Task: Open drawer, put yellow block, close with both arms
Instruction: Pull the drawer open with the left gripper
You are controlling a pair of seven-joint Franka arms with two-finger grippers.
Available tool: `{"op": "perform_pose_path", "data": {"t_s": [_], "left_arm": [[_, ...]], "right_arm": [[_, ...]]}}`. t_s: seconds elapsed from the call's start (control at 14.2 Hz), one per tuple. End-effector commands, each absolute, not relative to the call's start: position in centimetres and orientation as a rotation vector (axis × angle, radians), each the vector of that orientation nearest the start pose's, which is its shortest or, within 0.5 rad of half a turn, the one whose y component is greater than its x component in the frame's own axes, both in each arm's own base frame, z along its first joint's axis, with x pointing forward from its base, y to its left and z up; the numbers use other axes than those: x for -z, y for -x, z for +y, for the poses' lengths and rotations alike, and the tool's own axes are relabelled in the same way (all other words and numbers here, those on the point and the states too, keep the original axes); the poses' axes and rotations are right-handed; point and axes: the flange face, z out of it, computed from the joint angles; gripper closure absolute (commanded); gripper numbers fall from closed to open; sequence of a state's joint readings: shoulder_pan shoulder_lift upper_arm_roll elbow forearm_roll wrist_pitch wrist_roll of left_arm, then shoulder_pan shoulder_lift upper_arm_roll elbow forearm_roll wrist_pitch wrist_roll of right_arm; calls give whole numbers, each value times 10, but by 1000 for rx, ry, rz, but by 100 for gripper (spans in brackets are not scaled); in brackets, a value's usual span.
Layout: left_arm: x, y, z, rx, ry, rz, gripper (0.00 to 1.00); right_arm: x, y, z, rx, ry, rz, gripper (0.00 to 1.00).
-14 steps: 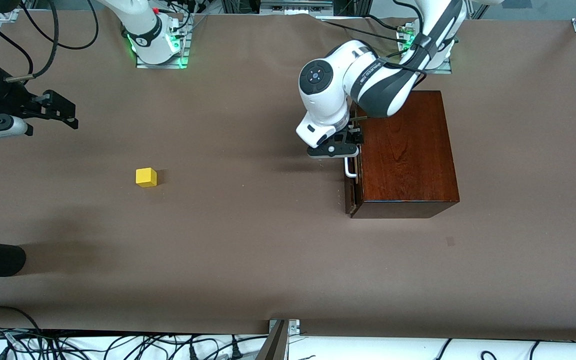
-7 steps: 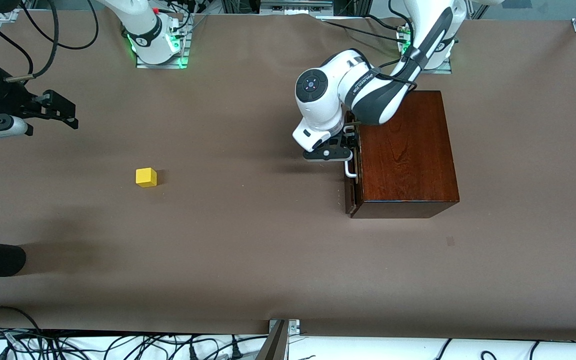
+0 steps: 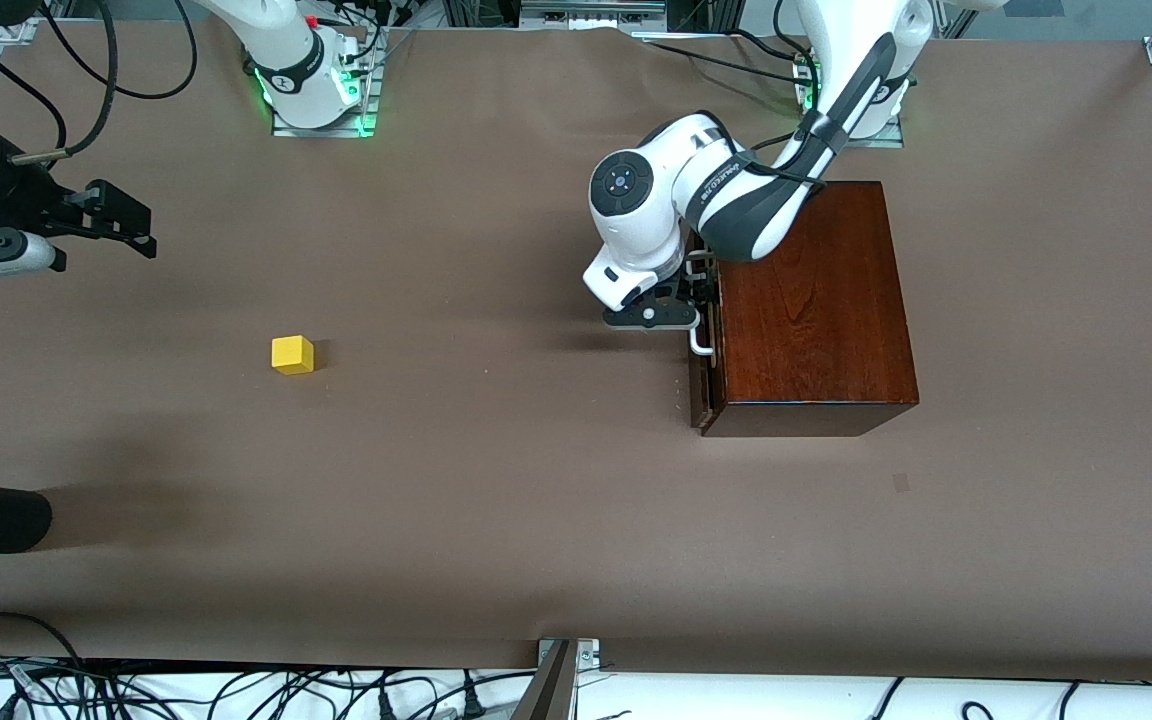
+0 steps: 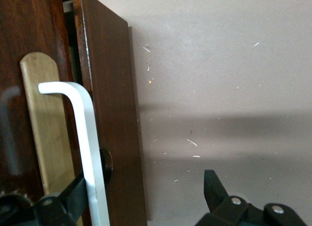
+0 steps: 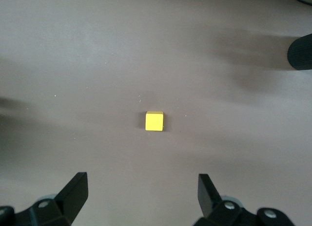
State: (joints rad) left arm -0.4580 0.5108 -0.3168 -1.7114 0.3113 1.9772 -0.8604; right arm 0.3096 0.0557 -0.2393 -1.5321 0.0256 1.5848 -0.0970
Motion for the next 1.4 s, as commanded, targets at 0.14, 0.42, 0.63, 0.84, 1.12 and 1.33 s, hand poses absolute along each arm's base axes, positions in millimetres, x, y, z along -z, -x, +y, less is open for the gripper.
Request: {"op": "perform_pose_path", "data": {"t_s": [0.14, 0.42, 0.63, 0.84, 1.12, 1.33], "left_arm": [[-287, -473, -456, 14, 2962, 16, 0], [-284, -464, -497, 28, 3000, 13, 0], [-285, -472, -518, 47, 3034, 20, 0], [-288, -471, -529, 57, 3050, 30, 0], [-309, -477, -526, 95, 3060, 40, 0], [-346, -478, -517, 117, 3040, 19, 0]], "right_arm": [[-619, -572, 45, -2, 3126, -258, 0], [-619, -572, 45, -2, 3126, -258, 0], [-619, -572, 45, -2, 3126, -256, 0], [-619, -572, 44, -2, 3128, -253, 0], [-617, -572, 43, -14, 3133, -256, 0], [-617, -571, 43, -19, 3134, -254, 0]]}}
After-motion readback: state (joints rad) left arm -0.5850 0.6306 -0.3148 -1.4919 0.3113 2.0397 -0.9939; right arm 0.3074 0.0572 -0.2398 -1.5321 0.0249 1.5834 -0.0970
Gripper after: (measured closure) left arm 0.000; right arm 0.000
